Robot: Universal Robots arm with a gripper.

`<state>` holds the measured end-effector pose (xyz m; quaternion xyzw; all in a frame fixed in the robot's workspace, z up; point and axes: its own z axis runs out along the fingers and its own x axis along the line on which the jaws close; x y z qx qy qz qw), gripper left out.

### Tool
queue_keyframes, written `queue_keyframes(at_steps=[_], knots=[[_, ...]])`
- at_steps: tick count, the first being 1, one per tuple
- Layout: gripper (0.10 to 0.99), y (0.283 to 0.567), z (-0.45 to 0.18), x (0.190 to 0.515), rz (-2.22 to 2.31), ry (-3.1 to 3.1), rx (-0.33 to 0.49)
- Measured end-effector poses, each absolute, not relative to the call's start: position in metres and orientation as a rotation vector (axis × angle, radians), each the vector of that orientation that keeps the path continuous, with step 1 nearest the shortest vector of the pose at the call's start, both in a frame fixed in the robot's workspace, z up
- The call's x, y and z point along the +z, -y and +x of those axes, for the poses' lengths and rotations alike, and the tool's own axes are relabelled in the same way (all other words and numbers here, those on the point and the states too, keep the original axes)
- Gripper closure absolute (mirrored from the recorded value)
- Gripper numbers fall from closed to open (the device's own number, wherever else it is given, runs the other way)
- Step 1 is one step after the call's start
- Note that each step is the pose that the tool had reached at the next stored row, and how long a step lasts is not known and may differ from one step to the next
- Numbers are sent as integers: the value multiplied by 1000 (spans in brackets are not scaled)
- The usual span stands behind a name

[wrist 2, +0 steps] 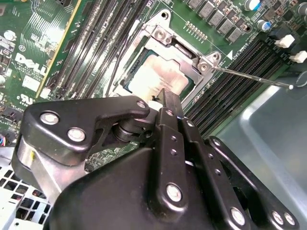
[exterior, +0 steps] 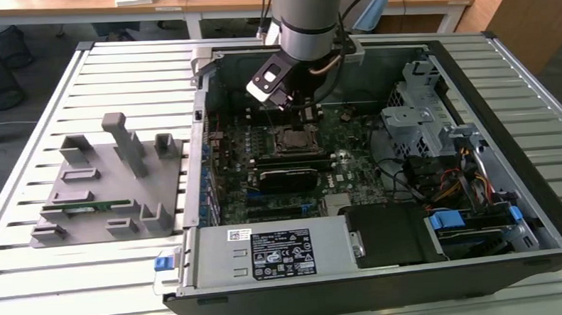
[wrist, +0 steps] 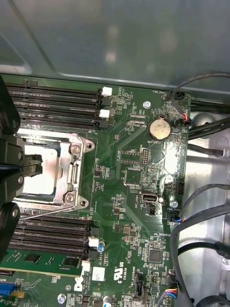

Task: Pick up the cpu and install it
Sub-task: 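Install the first cpu locking lever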

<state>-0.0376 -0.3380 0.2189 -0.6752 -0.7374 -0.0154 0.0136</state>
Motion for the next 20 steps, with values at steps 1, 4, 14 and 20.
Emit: queue_keyframes(at_steps=[1, 4, 14, 20], knots=[[980, 338, -38, 219, -2103, 2297, -48], [980, 338, -38, 223, -2103, 2297, -47], [980, 338, -38, 242, -2103, 2296, -48], [980, 338, -38, 254, -2101, 2294, -53]])
